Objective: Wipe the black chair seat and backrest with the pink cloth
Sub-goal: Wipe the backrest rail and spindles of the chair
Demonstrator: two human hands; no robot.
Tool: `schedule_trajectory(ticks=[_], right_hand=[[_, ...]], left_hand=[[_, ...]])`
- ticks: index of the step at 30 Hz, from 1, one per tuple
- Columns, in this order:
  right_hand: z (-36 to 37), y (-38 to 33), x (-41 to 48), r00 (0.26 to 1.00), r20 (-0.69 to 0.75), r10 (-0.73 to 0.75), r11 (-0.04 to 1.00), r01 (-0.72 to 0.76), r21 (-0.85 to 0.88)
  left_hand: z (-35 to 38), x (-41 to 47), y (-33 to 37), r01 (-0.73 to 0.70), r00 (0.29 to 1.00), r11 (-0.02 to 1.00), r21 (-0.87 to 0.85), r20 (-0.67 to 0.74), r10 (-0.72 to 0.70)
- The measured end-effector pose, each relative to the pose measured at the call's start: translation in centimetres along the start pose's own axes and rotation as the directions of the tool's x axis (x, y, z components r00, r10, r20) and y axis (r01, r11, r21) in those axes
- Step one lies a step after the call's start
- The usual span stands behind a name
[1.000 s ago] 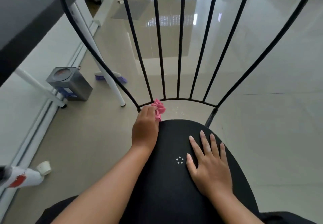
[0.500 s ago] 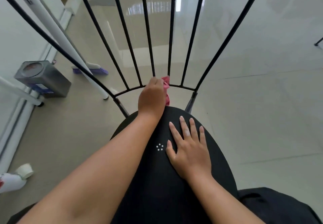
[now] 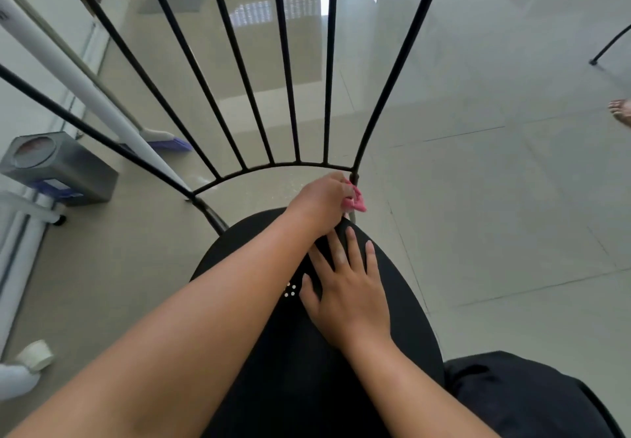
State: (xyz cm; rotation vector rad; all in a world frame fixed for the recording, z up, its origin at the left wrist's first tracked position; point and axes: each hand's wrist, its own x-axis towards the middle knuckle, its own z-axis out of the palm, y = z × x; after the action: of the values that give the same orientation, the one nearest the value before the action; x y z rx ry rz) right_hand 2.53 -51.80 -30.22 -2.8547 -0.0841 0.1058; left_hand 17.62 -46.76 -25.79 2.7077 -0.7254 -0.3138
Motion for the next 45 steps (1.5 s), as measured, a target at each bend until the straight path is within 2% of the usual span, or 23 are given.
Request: schedule_trajectory(ticks=[2,5,7,9,11,13,15,17,18,20,22,25,27,29,31,33,35,38,40,41,43,45], right_hand=[[0.0,-0.1,0.0,1.0,-0.006,0.01,1.0,-0.01,-0.008],[0.2,0.0,-0.1,1.0,-0.007,0.014,1.0,-0.014,-0.027],[0.3,0.1,-0.2,1.0,-0.015,0.017,0.999,-0.018,-0.04],[0.4,0.1,-0.1,1.0,-0.023,0.019,0.998,-0.02,-0.052],[0.5,0.1,0.0,1.0,-0.022,0.015,0.998,-0.017,-0.065],[0.5,0.1,0.0,1.0,-0.015,0.018,0.997,-0.019,-0.077],[0.5,0.2,0.0,0.999,-0.019,0.026,0.996,-0.027,-0.087],[0.6,0.2,0.0,0.999,-0.023,0.028,0.995,-0.03,-0.099],[0.7,0.2,0.0,0.999,-0.025,0.025,0.994,-0.027,-0.105],[0.8,0.3,0.1,1.0,-0.027,0.016,0.994,-0.018,-0.109],[0.4,0.1,0.1,1.0,-0.016,0.021,0.994,-0.022,-0.111],[-0.7,-0.1,-0.2,0.997,0.056,0.045,0.994,-0.039,-0.103],[-1.8,-0.4,0.2,0.993,0.092,0.069,0.998,-0.069,0.002],[-3.5,-1.5,1.1,0.99,0.125,0.071,0.968,-0.099,0.233],[-5.7,-3.3,1.8,0.989,0.147,-0.004,0.861,-0.072,0.504],[-7.9,-4.5,1.8,0.977,0.205,-0.061,0.738,-0.094,0.668],[-9.7,-5.0,1.6,0.941,0.306,-0.143,0.649,-0.144,0.747],[-10.3,-5.4,1.8,0.97,0.209,-0.12,0.704,-0.065,0.707],[-9.4,-6.0,1.9,0.992,0.084,-0.093,0.827,0.03,0.561],[-8.4,-6.2,1.9,0.992,0.066,-0.103,0.876,0.059,0.479],[-6.1,-6.7,1.2,0.967,0.163,-0.196,0.946,0.143,0.29],[-3.7,-7.4,0.7,0.913,0.257,-0.318,0.948,0.298,0.113]], left_hand=[[-0.8,-0.8,-0.9,-0.021,0.999,0.999,0.04,0.037,0.02],[-1.2,-4.6,-5.5,0.064,0.991,0.997,0.033,-0.123,-0.059],[-1.5,-8.5,-9.0,0.219,0.924,0.974,-0.052,-0.311,-0.224],[-1.5,-11.7,-12.3,0.348,0.856,0.935,-0.069,-0.383,-0.347],[-1.6,-13.3,-14.1,0.367,0.886,0.929,0.043,-0.32,-0.335],[-2.0,-13.5,-14.4,0.318,0.929,0.947,0.046,-0.212,-0.302],[-2.1,-13.6,-14.1,0.317,0.931,0.948,0.035,-0.204,-0.304],[-2.4,-13.5,-14.5,0.392,0.879,0.919,-0.043,-0.276,-0.388],[-2.6,-13.3,-14.8,0.42,0.866,0.904,-0.077,-0.264,-0.425],[-3.9,-13.0,-14.6,0.438,0.885,0.893,-0.102,-0.124,-0.449],[-5.8,-13.4,-13.5,0.456,0.884,0.862,-0.22,-0.002,-0.468],[-8.8,-15.3,-10.7,0.405,0.878,0.799,-0.445,-0.055,-0.476],[-9.9,-16.5,-8.9,0.347,0.883,0.754,-0.558,-0.077,-0.464],[-10.7,-17.7,-7.0,0.289,0.898,0.676,-0.677,-0.052,-0.436],[-11.2,-18.7,-5.7,0.241,0.93,0.524,-0.817,0.039,-0.367],[-11.3,-19.7,-4.7,0.217,0.951,0.395,-0.893,0.102,-0.293],[-11.0,-20.3,-4.7,0.191,0.947,0.382,-0.904,0.067,-0.314],[-10.0,-21.4,-6.1,0.203,0.887,0.484,-0.851,-0.049,-0.459],[-8.7,-22.5,-7.7,0.272,0.864,0.563,-0.78,-0.06,-0.5],[-7.7,-23.3,-8.6,0.326,0.844,0.578,-0.748,-0.045,-0.535],[-5.3,-25.1,-10.9,0.434,0.763,0.536,-0.724,-0.021,-0.646],[-3.3,-26.9,-12.6,0.501,0.662,0.467,-0.728,-0.024,-0.749]])
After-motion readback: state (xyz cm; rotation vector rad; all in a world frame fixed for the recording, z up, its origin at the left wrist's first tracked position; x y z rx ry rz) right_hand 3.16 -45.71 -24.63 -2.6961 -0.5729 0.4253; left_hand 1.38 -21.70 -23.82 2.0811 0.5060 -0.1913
